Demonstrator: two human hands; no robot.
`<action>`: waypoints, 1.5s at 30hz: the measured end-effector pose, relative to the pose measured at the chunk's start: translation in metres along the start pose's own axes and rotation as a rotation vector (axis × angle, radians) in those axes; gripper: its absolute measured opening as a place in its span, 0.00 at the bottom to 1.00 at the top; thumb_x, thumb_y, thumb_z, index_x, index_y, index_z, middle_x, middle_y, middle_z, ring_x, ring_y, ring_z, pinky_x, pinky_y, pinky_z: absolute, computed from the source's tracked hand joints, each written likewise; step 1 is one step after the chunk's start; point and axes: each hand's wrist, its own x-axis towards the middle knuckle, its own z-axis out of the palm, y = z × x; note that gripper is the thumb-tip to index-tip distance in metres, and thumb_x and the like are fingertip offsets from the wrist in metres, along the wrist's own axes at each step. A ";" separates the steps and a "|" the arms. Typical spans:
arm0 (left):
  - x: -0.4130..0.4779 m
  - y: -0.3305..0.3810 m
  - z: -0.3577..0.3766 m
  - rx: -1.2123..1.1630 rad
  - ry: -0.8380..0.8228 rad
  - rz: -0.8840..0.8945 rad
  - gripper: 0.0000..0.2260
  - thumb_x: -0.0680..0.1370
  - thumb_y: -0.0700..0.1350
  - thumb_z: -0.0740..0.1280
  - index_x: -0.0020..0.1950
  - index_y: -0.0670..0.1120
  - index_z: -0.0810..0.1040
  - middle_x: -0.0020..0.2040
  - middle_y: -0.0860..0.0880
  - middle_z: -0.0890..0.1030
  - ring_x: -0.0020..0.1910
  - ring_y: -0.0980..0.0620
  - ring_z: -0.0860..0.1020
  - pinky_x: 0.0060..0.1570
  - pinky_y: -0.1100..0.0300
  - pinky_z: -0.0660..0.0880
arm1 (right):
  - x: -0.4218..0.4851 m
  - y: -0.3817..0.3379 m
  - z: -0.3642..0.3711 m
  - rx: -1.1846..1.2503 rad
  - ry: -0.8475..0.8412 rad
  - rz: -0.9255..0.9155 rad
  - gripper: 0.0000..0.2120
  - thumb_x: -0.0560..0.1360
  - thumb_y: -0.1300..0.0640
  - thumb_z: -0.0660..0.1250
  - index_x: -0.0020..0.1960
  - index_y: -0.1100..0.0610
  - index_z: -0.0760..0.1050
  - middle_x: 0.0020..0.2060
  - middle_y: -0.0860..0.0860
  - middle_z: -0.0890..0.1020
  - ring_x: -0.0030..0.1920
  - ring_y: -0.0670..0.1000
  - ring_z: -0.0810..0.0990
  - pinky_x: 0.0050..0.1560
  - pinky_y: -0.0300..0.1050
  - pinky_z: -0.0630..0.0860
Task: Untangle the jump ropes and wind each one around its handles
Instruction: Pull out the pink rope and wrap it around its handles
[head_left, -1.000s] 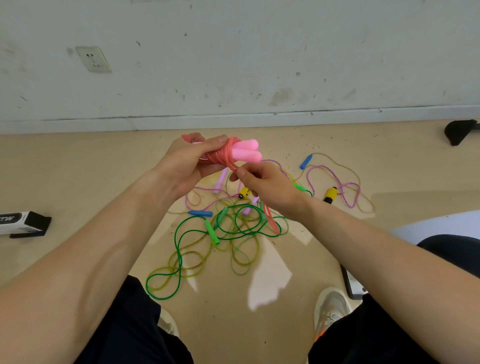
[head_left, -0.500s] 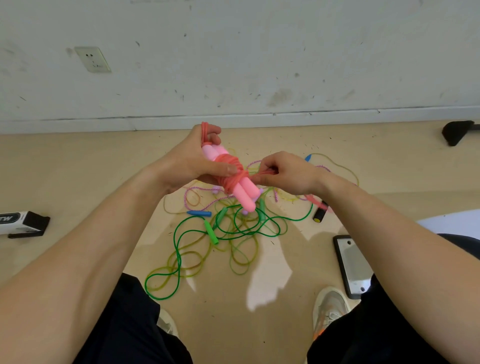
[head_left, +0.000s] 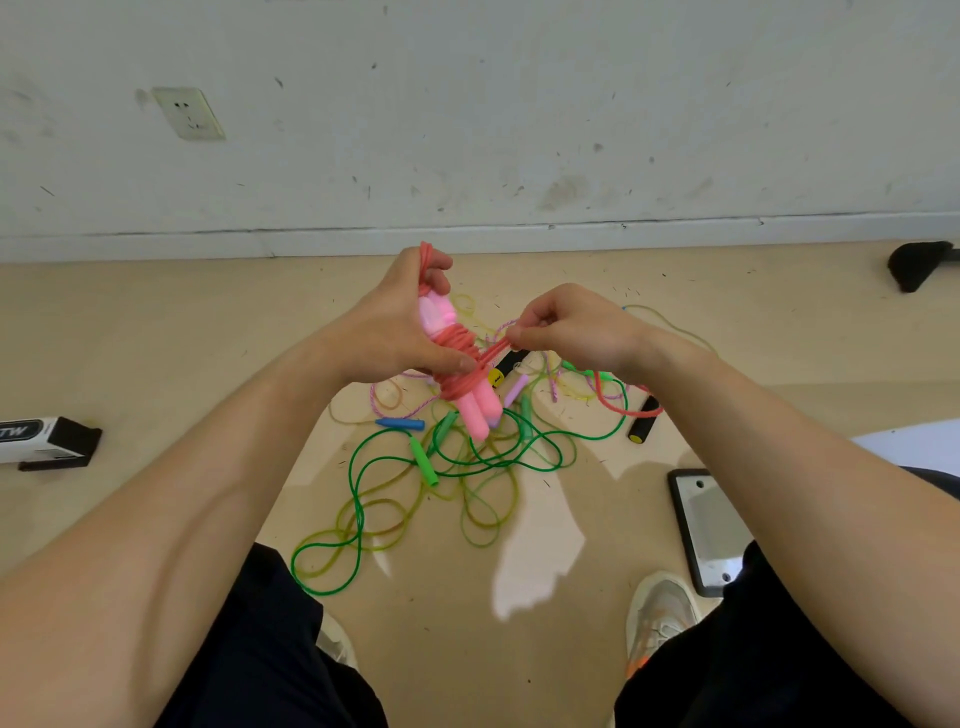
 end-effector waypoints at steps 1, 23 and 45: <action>0.001 -0.002 0.000 0.032 0.017 0.010 0.43 0.63 0.39 0.83 0.71 0.48 0.62 0.60 0.48 0.69 0.55 0.53 0.72 0.48 0.63 0.75 | -0.002 -0.002 0.000 0.074 -0.014 0.039 0.12 0.79 0.52 0.69 0.40 0.59 0.82 0.23 0.44 0.70 0.21 0.43 0.64 0.24 0.37 0.60; 0.010 -0.006 0.010 -0.199 0.660 -0.021 0.43 0.61 0.52 0.82 0.69 0.48 0.62 0.60 0.49 0.69 0.63 0.52 0.72 0.61 0.47 0.76 | -0.024 -0.017 0.046 0.272 0.414 -0.231 0.11 0.80 0.56 0.64 0.57 0.50 0.84 0.34 0.46 0.82 0.36 0.45 0.78 0.42 0.50 0.77; 0.010 0.003 0.006 -0.596 0.571 -0.194 0.36 0.68 0.36 0.80 0.69 0.45 0.63 0.62 0.50 0.68 0.64 0.46 0.77 0.39 0.52 0.83 | -0.021 -0.018 0.009 0.472 0.155 -0.067 0.05 0.78 0.60 0.69 0.44 0.58 0.76 0.32 0.55 0.82 0.25 0.47 0.66 0.25 0.37 0.62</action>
